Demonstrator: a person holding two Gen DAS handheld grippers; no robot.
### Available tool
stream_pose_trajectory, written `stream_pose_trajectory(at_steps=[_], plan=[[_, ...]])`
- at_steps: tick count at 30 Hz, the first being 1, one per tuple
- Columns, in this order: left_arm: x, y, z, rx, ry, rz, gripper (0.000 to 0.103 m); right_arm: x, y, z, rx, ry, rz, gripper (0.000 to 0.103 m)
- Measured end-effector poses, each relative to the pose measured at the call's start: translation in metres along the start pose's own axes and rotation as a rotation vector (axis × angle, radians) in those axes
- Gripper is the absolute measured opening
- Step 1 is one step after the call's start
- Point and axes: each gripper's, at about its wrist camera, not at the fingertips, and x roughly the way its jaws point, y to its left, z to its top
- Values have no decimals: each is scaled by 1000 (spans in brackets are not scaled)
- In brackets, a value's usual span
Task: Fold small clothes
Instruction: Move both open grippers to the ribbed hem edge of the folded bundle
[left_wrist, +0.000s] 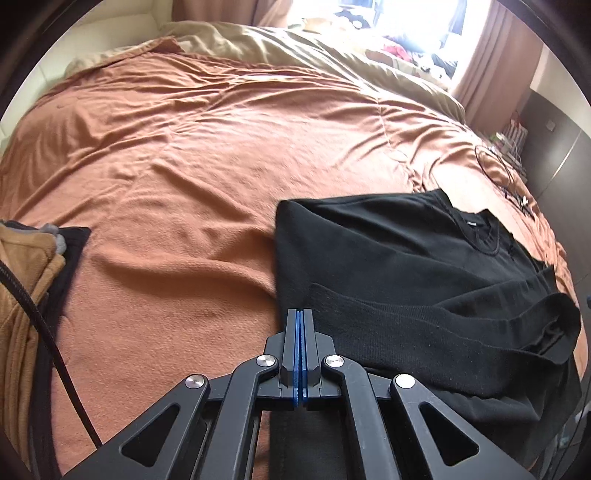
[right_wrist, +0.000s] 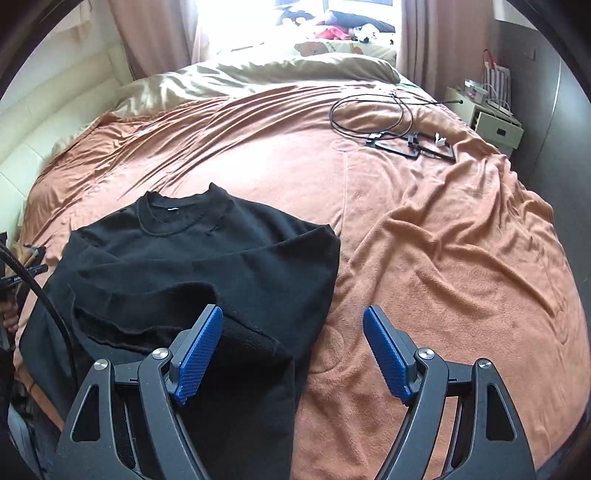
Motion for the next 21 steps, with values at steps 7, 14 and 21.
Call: stream_pose_trajectory(at_steps=[7, 14, 21], plan=[[-7, 8, 2, -26, 22, -49, 0, -13, -12, -19, -100, 82, 4, 77], [-2, 1, -1, -17, 51, -91, 22, 22, 11, -34, -264, 205, -31, 77], [9, -12, -4, 28, 79, -87, 34, 46, 40, -17, -311, 128, 11, 77]])
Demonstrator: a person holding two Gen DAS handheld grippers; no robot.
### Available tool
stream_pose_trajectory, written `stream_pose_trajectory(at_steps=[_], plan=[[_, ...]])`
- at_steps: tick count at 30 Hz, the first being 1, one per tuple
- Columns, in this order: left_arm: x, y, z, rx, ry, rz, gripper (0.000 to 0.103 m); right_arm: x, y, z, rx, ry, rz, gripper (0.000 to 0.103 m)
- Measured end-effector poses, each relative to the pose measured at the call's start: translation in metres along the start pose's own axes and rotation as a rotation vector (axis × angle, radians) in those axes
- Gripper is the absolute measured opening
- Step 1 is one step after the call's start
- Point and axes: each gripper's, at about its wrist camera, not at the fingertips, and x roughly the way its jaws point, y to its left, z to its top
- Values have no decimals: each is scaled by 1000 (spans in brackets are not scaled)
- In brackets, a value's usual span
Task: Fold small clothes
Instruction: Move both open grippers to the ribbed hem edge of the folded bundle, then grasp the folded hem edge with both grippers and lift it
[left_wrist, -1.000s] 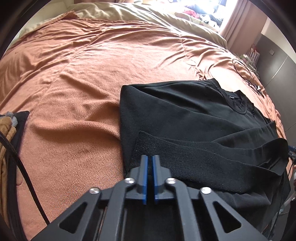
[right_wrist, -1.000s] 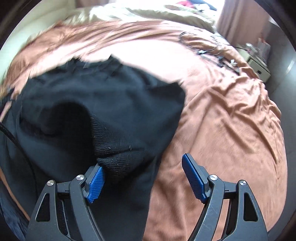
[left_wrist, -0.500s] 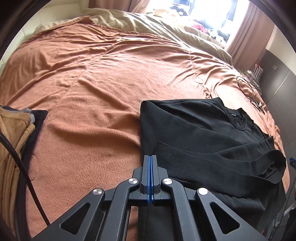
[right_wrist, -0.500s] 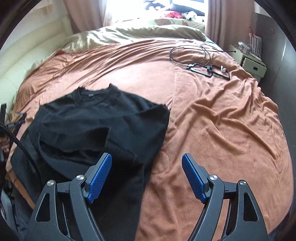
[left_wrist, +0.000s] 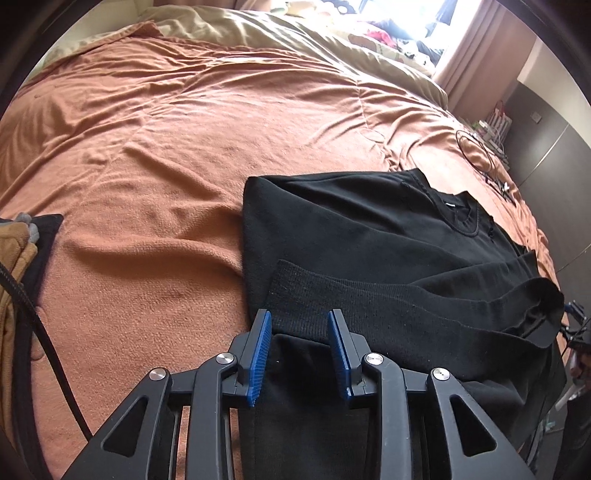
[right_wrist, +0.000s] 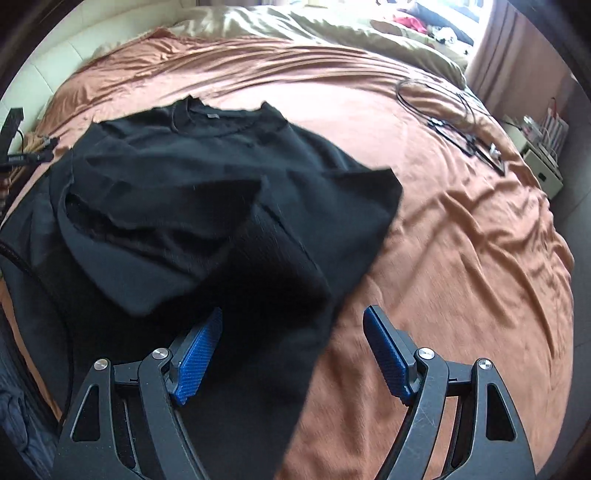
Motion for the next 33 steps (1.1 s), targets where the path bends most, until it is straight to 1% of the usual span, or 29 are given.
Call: stream_pose_trajectory(at_steps=[4, 9, 11, 13, 14, 15, 16, 17, 18, 19, 22, 25, 28, 33], plan=[[4, 0, 1, 6, 10, 9, 34, 15, -5, 7, 7, -28, 1, 77], [8, 1, 1, 1, 16, 14, 34, 35, -16, 16, 48, -36, 54, 76], [10, 1, 1, 0, 16, 16, 34, 40, -22, 16, 84, -30, 91, 67], [11, 1, 2, -1, 13, 15, 34, 46, -28, 16, 122, -25, 135, 49], [11, 0, 2, -1, 12, 15, 34, 48, -30, 17, 135, -26, 151, 44], [12, 0, 3, 1, 12, 15, 34, 48, -32, 16, 144, -29, 157, 37], [13, 0, 3, 2, 13, 15, 34, 48, -34, 14, 152, -36, 149, 27], [13, 1, 4, 2, 14, 16, 34, 47, -38, 14, 159, -43, 140, 20], [14, 1, 4, 1, 15, 17, 34, 45, -41, 14, 173, -48, 137, 8], [14, 1, 5, 0, 15, 18, 34, 41, -47, 12, 202, -59, 146, 6], [15, -2, 5, 14, 14, 27, 34, 26, -59, 9, 278, -105, 157, 4], [18, -5, 7, 19, 14, 9, 34, 16, -66, 6, 312, -130, 138, 4], [22, -8, 9, 24, 17, -5, 34, 14, -67, -2, 333, -121, 107, 4], [35, -6, 11, 9, 32, 29, 32, 24, -70, -14, 393, -81, 100, 4]])
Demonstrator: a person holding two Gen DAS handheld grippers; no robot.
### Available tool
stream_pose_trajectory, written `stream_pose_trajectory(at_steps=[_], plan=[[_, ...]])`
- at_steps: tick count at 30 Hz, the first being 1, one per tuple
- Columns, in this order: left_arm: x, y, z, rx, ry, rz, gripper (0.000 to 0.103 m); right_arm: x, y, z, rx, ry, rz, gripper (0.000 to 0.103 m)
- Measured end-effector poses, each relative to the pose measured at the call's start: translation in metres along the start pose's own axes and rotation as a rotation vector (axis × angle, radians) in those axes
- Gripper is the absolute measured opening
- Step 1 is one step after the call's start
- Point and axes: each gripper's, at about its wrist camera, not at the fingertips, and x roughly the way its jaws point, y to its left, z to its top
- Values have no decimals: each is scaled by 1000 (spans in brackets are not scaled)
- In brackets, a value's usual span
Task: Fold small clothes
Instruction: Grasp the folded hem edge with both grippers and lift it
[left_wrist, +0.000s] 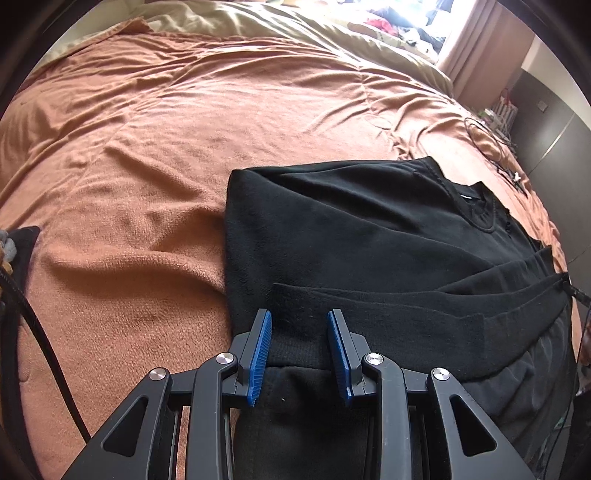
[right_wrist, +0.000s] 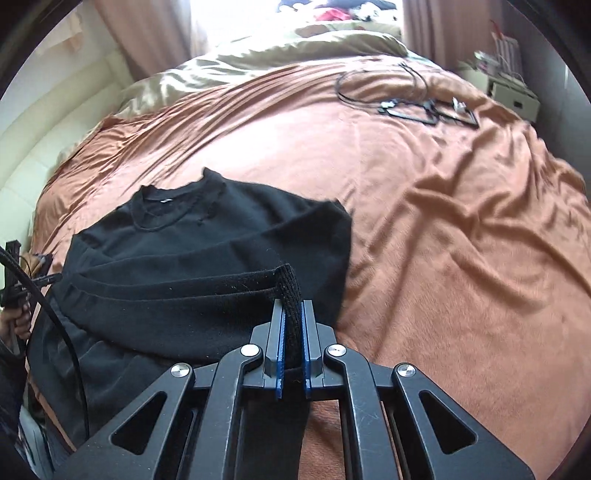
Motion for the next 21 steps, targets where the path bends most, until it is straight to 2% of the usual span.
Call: stream_pose_trajectory(at_steps=[3, 4, 8, 12, 21], plan=[[2, 0, 0, -1, -4, -12, 6, -2, 3, 2, 0, 2, 1, 4], [1, -1, 0, 5, -8, -10, 4, -4, 5, 2, -5, -4, -2, 4], [-13, -4, 0, 31, -47, 9, 3, -17, 7, 7, -8, -28, 2, 4], [-39, -1, 4, 16, -113, 9, 3, -33, 13, 11, -22, -59, 0, 4], [-97, -3, 24, -14, -274, 41, 3, -85, 27, 21, 12, -198, -27, 3]])
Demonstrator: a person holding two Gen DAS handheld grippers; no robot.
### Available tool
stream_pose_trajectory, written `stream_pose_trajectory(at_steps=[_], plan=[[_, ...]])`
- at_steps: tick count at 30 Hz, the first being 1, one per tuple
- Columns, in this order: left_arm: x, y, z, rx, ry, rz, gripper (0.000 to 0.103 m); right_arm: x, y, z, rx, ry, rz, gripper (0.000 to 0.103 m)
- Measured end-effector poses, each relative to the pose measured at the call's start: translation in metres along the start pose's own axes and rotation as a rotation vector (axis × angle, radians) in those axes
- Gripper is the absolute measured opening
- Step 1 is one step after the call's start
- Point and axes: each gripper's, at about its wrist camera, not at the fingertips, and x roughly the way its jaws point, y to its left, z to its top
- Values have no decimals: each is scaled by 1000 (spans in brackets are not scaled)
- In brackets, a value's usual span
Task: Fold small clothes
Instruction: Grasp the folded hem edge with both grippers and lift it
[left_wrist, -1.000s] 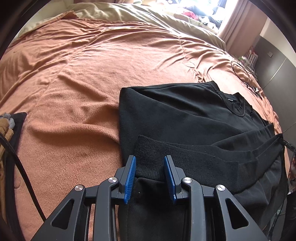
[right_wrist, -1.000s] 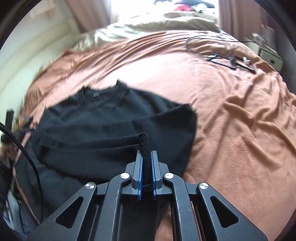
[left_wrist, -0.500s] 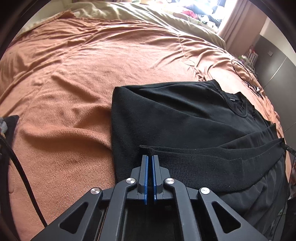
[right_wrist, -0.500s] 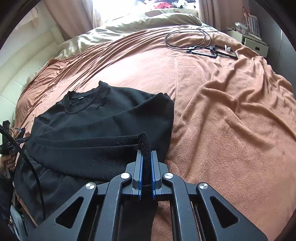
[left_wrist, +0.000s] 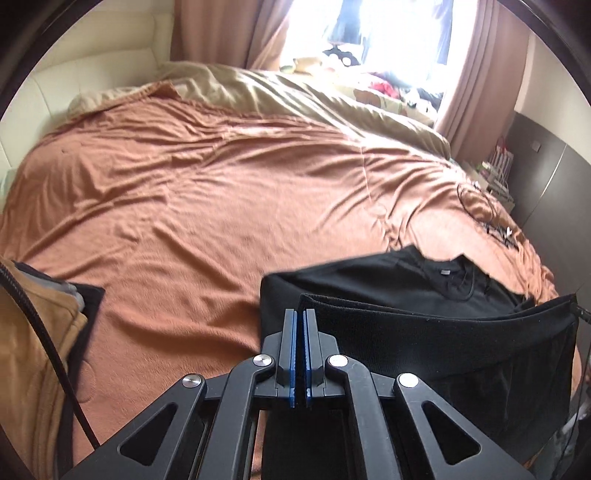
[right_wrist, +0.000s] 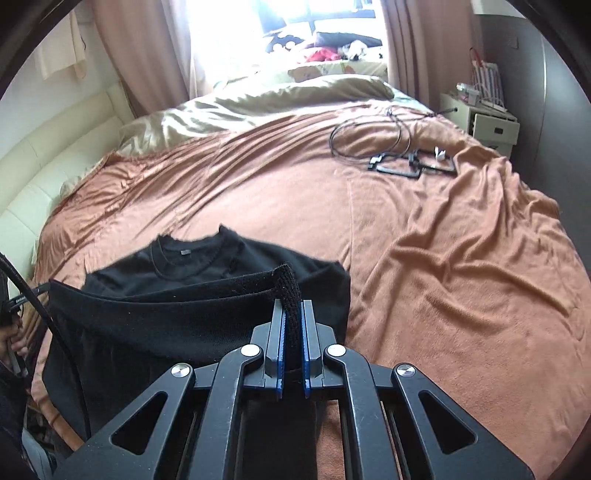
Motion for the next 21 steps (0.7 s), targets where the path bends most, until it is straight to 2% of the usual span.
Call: stream_pose_trajectory(at_steps=[10, 17, 21], plan=[[-10, -12, 53, 12, -76, 20, 3, -8, 10, 34, -30, -43, -36, 3], [15, -21, 82, 22, -87, 51, 3, 18, 12, 65, -29, -42, -64, 3], [39, -21, 90, 19, -63, 72, 3, 49, 17, 76, -37, -10, -81, 3]])
